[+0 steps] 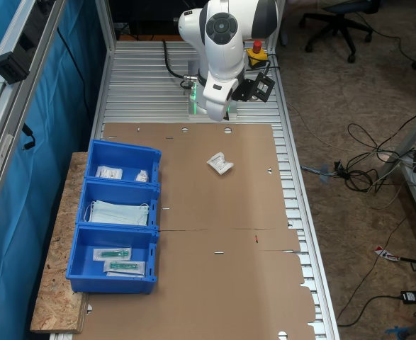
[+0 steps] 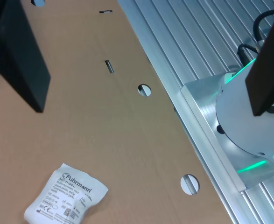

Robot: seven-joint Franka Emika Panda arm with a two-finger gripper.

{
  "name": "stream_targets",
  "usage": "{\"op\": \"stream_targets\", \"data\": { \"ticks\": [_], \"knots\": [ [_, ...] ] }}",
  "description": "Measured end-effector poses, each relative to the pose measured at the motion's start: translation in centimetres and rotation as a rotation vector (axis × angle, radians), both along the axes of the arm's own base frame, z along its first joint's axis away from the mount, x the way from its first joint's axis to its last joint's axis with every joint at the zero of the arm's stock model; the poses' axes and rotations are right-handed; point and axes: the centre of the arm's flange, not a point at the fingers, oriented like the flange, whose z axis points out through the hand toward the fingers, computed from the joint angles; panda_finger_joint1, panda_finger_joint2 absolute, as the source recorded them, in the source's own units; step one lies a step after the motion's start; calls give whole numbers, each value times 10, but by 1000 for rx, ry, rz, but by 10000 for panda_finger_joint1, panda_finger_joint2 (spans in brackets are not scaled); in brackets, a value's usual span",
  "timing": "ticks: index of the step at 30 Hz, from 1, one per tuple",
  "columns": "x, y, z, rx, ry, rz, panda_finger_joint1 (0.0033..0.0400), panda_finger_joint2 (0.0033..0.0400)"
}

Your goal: Pick and place sorting task of medical equipment.

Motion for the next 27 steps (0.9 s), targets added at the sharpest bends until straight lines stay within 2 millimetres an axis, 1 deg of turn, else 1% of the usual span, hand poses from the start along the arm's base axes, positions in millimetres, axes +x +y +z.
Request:
{"op": "stream_targets", "data": {
  "ticks": [4,6,8,14,21,27],
  "knots": [
    [1,0,2,-10,-3,-4,400,400],
    [5,0,9,-28,-16,-8,400,400],
    [10,1,19,-49,-40,-9,400,400],
    [17,6,33,-73,-71,-6,400,400],
    [19,8,39,-85,-83,-5,400,400],
    [20,8,39,-88,-85,-5,400,400]
  ]
}}
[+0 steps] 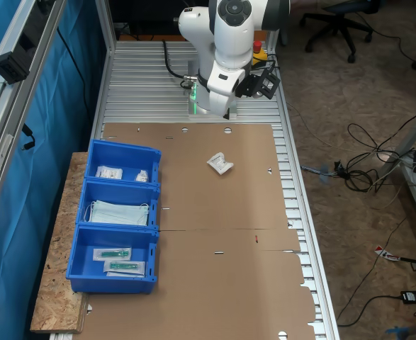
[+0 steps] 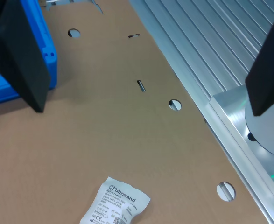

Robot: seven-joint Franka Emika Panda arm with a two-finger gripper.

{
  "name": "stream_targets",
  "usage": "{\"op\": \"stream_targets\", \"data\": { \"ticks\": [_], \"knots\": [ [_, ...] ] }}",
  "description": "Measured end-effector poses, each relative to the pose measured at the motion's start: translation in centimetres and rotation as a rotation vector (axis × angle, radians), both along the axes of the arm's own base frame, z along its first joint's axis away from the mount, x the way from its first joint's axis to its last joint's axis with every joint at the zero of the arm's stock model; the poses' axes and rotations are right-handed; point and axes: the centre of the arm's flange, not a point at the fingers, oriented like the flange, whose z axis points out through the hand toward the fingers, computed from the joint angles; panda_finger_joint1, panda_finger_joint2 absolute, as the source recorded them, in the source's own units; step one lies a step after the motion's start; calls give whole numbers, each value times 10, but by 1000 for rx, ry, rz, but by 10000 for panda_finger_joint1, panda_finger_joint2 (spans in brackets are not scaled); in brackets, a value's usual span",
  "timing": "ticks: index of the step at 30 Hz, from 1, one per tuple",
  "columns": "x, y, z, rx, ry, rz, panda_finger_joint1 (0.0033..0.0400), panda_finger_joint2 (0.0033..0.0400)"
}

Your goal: Pick and place sorting task of medical equipment.

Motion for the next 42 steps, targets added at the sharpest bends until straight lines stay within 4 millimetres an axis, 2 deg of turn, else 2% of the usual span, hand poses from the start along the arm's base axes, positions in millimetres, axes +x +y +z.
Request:
{"op": "stream_targets", "data": {
  "ticks": [11,26,34,42],
  "knots": [
    [0,0,-3,7,-10,3,400,400],
    [-5,5,-26,-59,-22,71,400,400],
    [-11,8,-46,-82,-36,105,400,400],
    [-20,8,-83,-86,-73,122,400,400]
  ]
}}
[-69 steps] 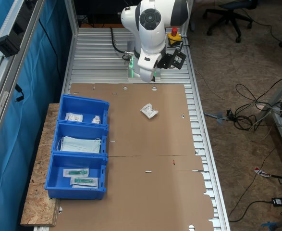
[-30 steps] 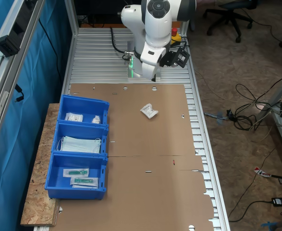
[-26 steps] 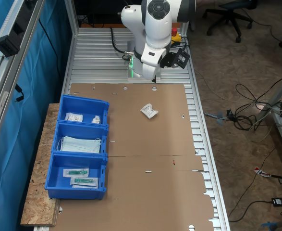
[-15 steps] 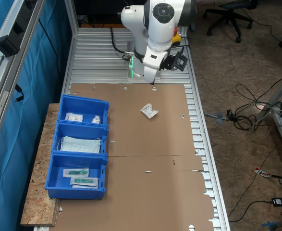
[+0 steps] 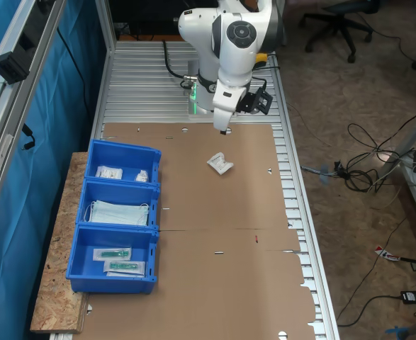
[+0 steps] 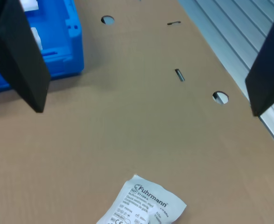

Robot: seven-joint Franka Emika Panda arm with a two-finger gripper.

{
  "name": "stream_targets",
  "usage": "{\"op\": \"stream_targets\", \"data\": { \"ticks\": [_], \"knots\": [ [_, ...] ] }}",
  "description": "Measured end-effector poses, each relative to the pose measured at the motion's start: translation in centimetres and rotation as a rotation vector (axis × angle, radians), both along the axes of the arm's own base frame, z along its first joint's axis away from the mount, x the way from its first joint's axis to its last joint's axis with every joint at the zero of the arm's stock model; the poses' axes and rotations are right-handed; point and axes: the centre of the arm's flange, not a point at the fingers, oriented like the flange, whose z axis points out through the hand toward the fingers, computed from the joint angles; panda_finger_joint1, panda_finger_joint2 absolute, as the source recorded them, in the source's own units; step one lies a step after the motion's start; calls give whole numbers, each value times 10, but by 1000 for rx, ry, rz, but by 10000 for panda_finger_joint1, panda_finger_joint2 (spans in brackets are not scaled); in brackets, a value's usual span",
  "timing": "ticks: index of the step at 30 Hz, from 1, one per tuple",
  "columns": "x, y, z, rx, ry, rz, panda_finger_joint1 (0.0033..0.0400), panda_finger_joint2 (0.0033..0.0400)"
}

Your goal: Pick and place sorting task of medical equipment.

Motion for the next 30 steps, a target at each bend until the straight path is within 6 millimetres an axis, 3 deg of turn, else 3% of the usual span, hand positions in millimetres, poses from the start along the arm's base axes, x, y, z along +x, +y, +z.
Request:
{"op": "stream_targets", "data": {
  "ticks": [13,30],
  "knots": [
    [-8,-5,-68,6,-38,2,400,400],
    [-15,-6,-132,20,-38,-10,400,400]
  ]
}}
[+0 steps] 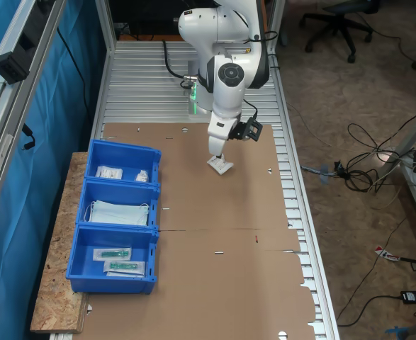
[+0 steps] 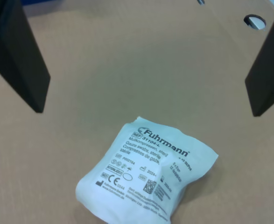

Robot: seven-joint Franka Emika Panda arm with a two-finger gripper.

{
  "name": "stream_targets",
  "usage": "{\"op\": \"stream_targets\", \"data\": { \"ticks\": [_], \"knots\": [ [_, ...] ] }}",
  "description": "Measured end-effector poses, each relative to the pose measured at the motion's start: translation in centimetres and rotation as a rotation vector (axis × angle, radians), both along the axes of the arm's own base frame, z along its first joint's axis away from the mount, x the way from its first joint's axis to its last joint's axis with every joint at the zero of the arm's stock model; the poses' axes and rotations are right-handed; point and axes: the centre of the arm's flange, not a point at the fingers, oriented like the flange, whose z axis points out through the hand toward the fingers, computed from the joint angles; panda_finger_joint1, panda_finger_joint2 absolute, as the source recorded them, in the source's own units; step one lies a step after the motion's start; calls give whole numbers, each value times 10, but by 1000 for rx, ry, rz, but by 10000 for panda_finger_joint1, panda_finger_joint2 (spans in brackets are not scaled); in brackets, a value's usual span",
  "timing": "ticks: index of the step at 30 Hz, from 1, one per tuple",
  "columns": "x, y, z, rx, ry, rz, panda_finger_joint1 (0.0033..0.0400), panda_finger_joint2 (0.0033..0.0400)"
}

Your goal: Pick and place sorting task of medical equipment.

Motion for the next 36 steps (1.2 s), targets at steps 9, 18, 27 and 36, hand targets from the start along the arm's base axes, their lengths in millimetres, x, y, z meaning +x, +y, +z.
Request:
{"op": "stream_targets", "data": {
  "ticks": [9,18,27,36],
  "knots": [
    [-2,-1,-8,43,-13,-79,400,400],
    [0,-4,-12,108,-31,-212,400,400],
    [4,-11,-32,128,-80,-329,400,400],
    [0,-22,-61,107,-107,-430,400,400]
  ]
}}
